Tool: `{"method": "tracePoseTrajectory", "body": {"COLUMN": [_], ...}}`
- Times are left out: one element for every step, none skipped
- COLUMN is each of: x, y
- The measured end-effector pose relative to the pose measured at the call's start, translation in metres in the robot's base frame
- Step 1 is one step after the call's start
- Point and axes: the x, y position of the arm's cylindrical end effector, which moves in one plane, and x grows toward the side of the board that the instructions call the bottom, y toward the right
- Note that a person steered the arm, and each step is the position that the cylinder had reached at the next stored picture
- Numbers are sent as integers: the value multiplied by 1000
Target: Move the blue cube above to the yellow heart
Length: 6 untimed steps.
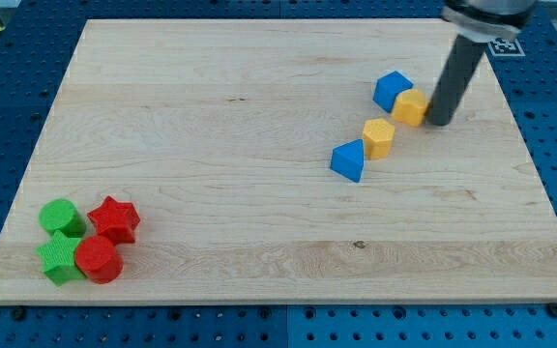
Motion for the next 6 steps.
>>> {"method": "tracePoseTrajectory", "body": {"x": [5,5,-5,-31,-41,-59], "y": [-20,4,28,27,15,-6]}}
